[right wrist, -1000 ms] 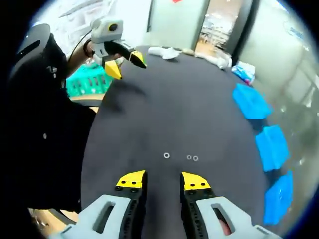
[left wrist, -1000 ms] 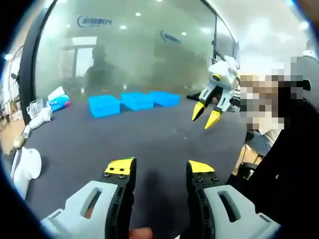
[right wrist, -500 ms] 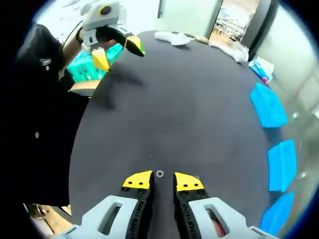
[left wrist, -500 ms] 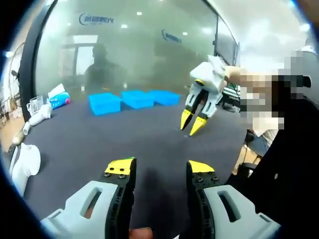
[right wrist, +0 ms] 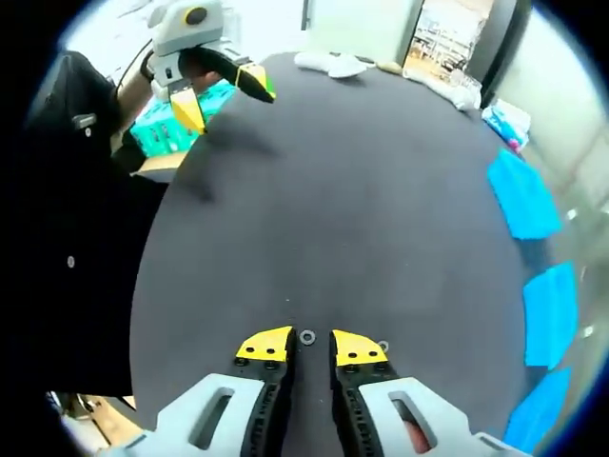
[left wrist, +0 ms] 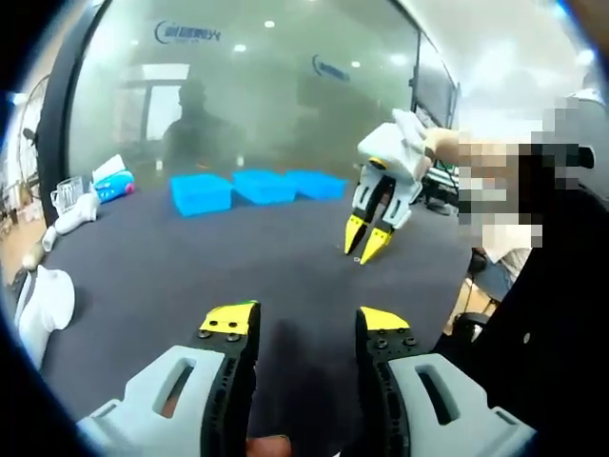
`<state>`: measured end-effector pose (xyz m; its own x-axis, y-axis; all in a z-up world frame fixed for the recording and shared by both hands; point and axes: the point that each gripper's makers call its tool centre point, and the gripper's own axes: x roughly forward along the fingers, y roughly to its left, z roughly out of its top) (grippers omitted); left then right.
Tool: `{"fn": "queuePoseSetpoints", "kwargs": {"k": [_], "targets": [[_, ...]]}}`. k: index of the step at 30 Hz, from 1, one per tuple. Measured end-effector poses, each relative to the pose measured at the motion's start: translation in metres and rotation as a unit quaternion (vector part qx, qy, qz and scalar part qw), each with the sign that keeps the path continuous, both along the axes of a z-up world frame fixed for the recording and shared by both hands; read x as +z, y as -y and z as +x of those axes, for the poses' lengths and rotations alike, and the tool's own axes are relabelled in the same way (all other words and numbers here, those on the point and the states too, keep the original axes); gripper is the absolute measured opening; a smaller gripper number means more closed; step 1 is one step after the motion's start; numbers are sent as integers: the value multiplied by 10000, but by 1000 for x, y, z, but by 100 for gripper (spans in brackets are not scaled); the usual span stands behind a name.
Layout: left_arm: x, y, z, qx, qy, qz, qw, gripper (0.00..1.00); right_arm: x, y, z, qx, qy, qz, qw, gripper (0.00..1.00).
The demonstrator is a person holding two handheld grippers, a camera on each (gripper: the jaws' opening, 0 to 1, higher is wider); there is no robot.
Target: Sort the screws, nuts, and washers into the corresponding bins
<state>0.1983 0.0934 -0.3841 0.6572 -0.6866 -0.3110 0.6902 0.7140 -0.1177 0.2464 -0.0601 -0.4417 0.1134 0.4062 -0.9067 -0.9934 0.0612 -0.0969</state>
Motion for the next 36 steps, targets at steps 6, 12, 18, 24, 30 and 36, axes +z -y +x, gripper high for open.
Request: {"fn": "queuePoseSetpoints", "kwargs": {"k": [6,12,18,24,30,36], "targets": [[0,0,0,8,0,-12,10000,39,-2,0,-4,-69,-174,16,9998,7],[1,1,-1,-4,10,-35,10000,39,-2,0,-7,-115,-236,8,9997,4],[3,0,0,25,40,-38,10000,39,0,3,-10,-125,-230,72,9996,4],[8,-2,3,58,103,-35,9999,39,12,12,-10,-345,-106,429,9984,4],[17,-4,7,156,215,-80,9996,39,34,22,-4,-790,162,1073,9909,4],[24,-3,11,249,289,-135,9992,39,52,40,1,-1273,454,1668,9767,4]]}}
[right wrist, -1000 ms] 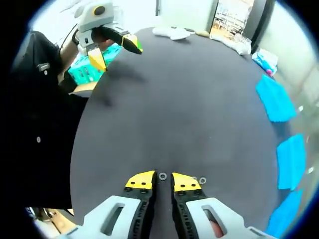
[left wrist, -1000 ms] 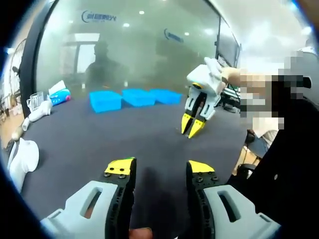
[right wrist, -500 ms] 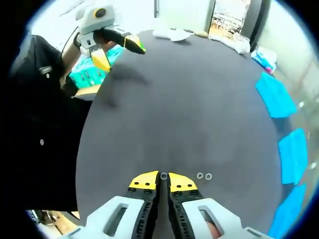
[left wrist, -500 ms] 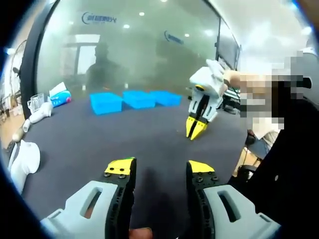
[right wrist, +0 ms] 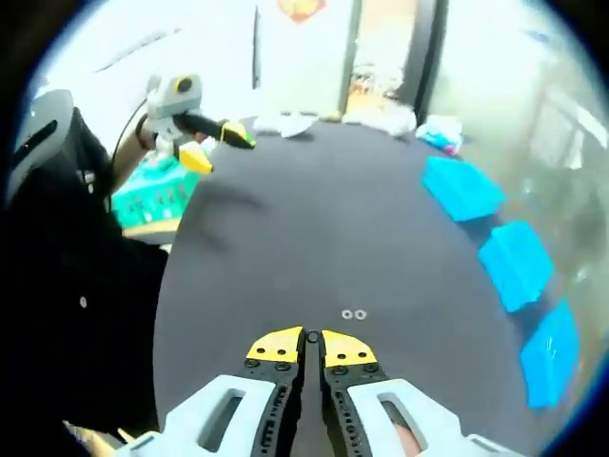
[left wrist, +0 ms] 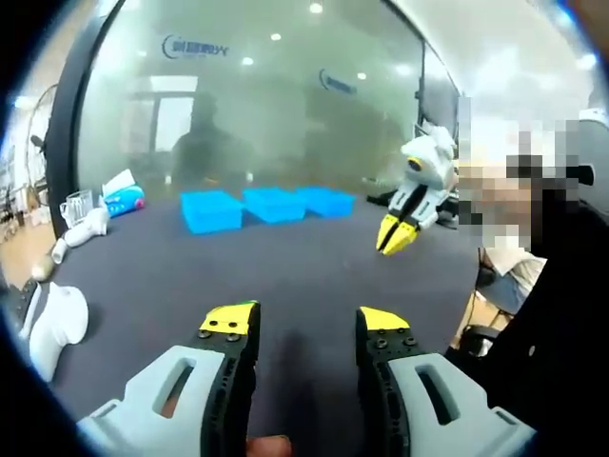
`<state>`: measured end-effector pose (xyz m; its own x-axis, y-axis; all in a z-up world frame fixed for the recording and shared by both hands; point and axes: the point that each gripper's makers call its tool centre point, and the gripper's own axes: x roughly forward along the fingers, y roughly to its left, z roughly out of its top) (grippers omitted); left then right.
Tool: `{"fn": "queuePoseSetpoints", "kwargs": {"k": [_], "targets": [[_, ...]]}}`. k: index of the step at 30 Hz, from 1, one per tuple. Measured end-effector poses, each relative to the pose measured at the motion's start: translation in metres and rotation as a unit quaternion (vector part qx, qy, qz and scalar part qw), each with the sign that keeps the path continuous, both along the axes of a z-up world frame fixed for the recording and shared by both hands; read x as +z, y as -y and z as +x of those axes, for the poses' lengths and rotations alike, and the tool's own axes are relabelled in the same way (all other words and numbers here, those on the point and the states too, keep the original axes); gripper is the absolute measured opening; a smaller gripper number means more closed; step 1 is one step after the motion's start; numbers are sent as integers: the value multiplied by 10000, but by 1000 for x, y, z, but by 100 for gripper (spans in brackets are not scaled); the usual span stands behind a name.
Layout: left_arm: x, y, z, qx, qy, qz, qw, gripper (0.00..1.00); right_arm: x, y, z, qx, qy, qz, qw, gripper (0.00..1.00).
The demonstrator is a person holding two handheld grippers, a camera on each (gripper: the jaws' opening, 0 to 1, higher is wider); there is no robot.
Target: Sort the screws, nuts, and washers into the corresponding bins
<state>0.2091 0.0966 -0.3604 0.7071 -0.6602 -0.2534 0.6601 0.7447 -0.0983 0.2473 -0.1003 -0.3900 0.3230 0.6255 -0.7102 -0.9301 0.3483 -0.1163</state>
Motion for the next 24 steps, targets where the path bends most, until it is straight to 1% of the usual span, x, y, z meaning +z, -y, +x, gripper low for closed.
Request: {"fn": "queuePoseSetpoints", "kwargs": {"k": [3,4,6,8,10,12,15,18,20,24], "targets": [[5,2,0,-26,55,-17,10000,39,6,9,3,-269,157,316,9990,4],[6,3,-1,-32,63,-21,10000,39,7,12,3,-343,161,411,9984,4],[7,4,0,-36,75,-4,10000,39,10,20,7,-472,322,527,9970,4],[8,4,0,-20,92,26,10000,39,14,25,8,-693,425,776,9937,4],[9,4,1,5,98,-24,9999,39,18,30,13,-989,582,983,9885,4],[10,4,2,25,110,-48,9999,38,21,30,12,-1107,631,1203,9845,4],[11,5,3,46,100,-90,9999,38,22,33,13,-1331,825,1329,9787,4],[13,5,4,52,131,-93,9999,38,21,35,11,-1420,836,1430,9759,4],[16,4,4,77,176,-111,9998,38,25,36,11,-1534,900,1580,9713,4],[20,1,6,149,233,-146,9995,38,28,38,8,-1678,969,1767,9650,4]]}}
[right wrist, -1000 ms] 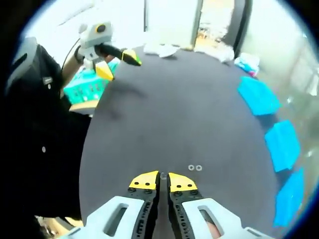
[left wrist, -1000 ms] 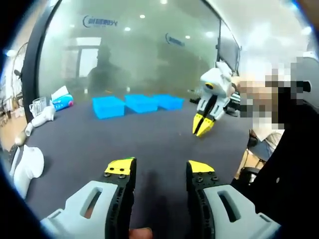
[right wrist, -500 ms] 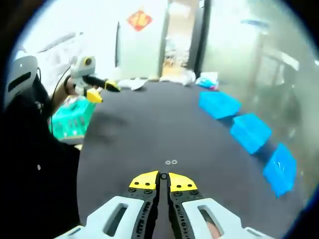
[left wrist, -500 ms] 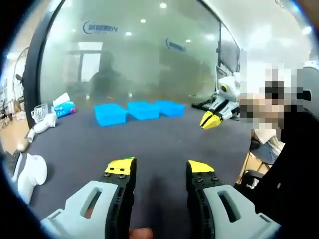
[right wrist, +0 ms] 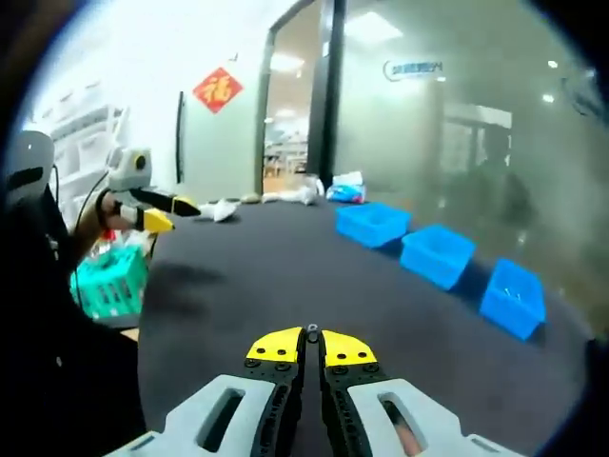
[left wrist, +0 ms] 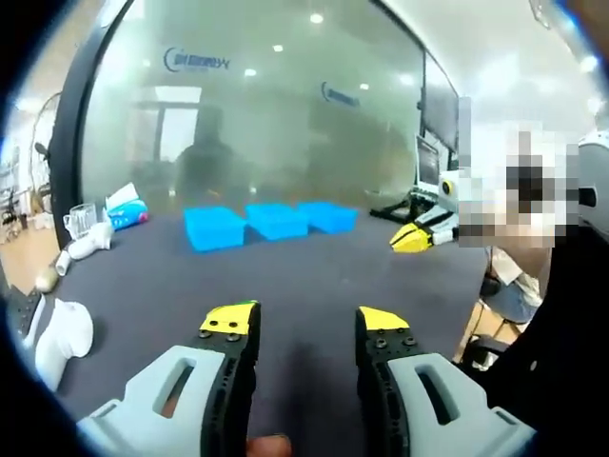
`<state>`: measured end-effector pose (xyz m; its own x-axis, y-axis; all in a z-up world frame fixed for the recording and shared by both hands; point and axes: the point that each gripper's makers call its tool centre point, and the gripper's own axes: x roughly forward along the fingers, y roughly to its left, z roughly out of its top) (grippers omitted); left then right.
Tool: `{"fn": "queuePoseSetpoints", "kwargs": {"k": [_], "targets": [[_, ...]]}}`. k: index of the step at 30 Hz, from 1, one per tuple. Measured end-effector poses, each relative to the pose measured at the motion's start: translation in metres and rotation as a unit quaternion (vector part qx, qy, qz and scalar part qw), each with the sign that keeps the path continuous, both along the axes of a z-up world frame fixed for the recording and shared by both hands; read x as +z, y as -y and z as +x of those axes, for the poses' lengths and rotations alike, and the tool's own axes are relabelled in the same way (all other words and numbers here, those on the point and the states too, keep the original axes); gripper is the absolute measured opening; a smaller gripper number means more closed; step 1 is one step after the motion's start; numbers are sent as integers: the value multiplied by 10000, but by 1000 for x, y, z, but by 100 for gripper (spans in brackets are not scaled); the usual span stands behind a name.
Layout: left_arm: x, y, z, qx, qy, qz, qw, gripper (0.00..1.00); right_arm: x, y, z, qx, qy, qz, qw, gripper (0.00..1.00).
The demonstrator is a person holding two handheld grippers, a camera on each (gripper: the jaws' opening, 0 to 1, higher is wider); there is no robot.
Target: Sort the screws, nuts, and washers into the corresponding bins
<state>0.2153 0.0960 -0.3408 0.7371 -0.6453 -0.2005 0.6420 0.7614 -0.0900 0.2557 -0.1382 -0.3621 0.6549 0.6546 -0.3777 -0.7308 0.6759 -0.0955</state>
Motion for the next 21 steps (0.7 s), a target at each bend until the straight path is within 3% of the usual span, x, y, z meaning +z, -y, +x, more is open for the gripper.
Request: {"fn": "queuePoseSetpoints", "kwargs": {"k": [4,14,21], "targets": [[1,-1,0,18,18,1,10000,38,11,6,6,-263,136,327,9990,4],[3,-5,1,105,50,-64,9999,38,33,18,25,-565,365,585,9960,4],[6,-10,2,206,113,-77,9997,38,48,27,63,-896,586,797,9911,4]]}}
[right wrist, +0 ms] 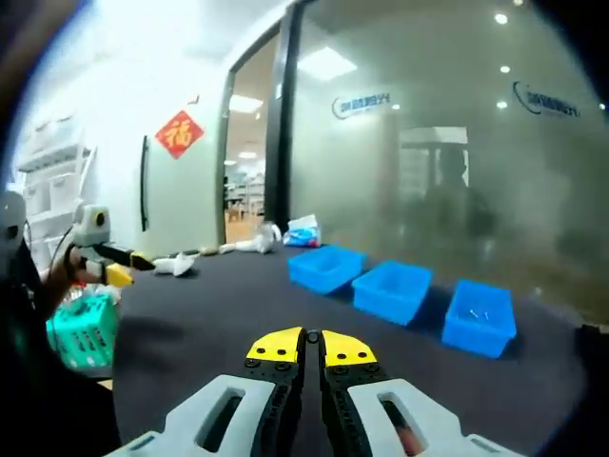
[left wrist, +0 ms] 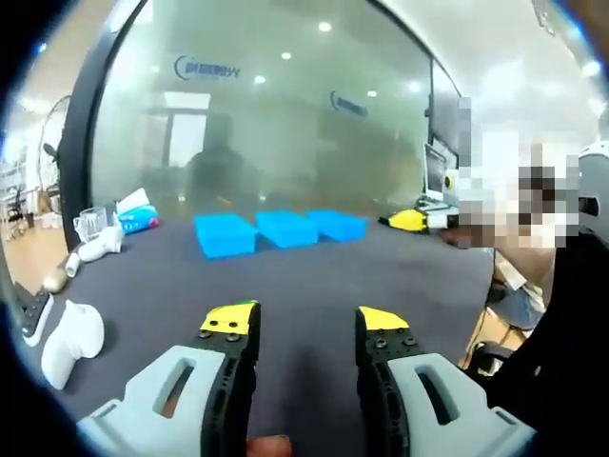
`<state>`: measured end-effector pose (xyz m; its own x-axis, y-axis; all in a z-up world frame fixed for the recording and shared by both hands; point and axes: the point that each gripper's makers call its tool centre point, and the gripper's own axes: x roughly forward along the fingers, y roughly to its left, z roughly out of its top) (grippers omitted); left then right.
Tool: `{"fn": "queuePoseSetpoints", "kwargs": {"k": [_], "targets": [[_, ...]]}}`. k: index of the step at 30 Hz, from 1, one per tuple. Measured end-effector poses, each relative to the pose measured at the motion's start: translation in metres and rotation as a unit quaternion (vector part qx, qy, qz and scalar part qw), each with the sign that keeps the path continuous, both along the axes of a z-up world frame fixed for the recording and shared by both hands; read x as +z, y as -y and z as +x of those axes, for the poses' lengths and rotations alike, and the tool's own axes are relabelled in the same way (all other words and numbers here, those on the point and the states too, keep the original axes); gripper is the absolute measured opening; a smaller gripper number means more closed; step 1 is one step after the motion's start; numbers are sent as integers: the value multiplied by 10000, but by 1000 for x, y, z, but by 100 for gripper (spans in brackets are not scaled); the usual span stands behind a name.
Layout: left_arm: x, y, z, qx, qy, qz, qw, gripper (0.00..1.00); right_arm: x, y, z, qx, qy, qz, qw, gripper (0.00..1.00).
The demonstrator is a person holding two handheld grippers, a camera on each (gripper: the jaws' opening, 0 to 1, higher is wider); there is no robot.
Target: Sort the screws, nuts, and washers into the corresponding bins
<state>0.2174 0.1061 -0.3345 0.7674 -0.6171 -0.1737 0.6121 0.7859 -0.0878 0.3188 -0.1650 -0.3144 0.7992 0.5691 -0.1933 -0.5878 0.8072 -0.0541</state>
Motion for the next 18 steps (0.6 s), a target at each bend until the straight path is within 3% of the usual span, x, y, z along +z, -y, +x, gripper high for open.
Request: {"fn": "queuePoseSetpoints", "kwargs": {"k": [2,4,7,11,18], "targets": [[-1,0,0,13,-6,0,10000,38,6,5,19,-158,152,64,9997,4],[-3,0,-2,8,-24,-24,10000,38,10,9,27,-335,117,273,9990,4],[-5,-1,-3,11,-45,-58,10000,38,15,14,48,-491,190,233,9983,4],[-8,-2,-3,0,-71,-98,9999,38,19,11,70,-545,47,520,9971,4],[-5,-5,-2,39,4,-135,9999,38,22,0,115,-617,-11,293,9977,4]]}}
